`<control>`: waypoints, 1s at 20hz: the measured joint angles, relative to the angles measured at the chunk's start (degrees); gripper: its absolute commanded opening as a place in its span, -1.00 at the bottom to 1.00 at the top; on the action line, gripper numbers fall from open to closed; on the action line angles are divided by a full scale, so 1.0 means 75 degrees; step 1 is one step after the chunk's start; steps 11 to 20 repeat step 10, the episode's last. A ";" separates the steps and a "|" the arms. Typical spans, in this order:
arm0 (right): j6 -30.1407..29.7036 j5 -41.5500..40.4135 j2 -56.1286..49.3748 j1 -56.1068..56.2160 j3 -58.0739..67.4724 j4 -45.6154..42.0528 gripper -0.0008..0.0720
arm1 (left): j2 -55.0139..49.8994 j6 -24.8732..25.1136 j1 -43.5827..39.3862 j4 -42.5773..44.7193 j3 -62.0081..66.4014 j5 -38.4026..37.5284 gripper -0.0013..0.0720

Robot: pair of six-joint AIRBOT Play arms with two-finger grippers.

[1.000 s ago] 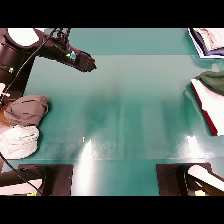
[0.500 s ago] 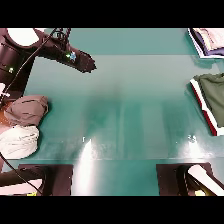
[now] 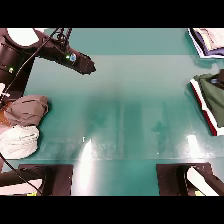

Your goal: Fold the shirts.

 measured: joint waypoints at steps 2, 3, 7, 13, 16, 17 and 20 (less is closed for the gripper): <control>-0.0003 -0.0047 -0.0131 0.0629 -0.0003 0.0015 -0.92 | 0.0000 0.0000 0.0000 0.0000 0.0000 -0.0006 -0.89; 0.0000 -0.0055 -0.0207 0.0880 -0.0003 0.0041 -0.92 | 0.0000 0.0000 0.0000 -0.0003 0.0000 -0.0006 -0.89; -0.0003 -0.0064 -0.0565 0.1591 -0.0003 0.0073 -0.92 | 0.0000 0.0000 0.0000 -0.0006 0.0000 -0.0006 -0.89; -0.0003 0.0047 -0.0793 0.1801 -0.0003 0.0082 -0.92 | 0.0000 0.0000 0.0000 -0.0006 0.0000 -0.0009 -0.89; -0.0003 0.0047 -0.0793 0.1801 -0.0003 0.0082 -0.92 | 0.0000 0.0000 0.0000 -0.0006 0.0000 -0.0009 -0.89; -0.0003 0.0047 -0.0793 0.1801 -0.0003 0.0082 -0.92 | 0.0000 0.0000 0.0000 -0.0006 0.0000 -0.0009 -0.89; -0.0003 0.0047 -0.0793 0.1801 -0.0003 0.0082 -0.92 | 0.0000 0.0000 0.0000 -0.0006 0.0000 -0.0009 -0.89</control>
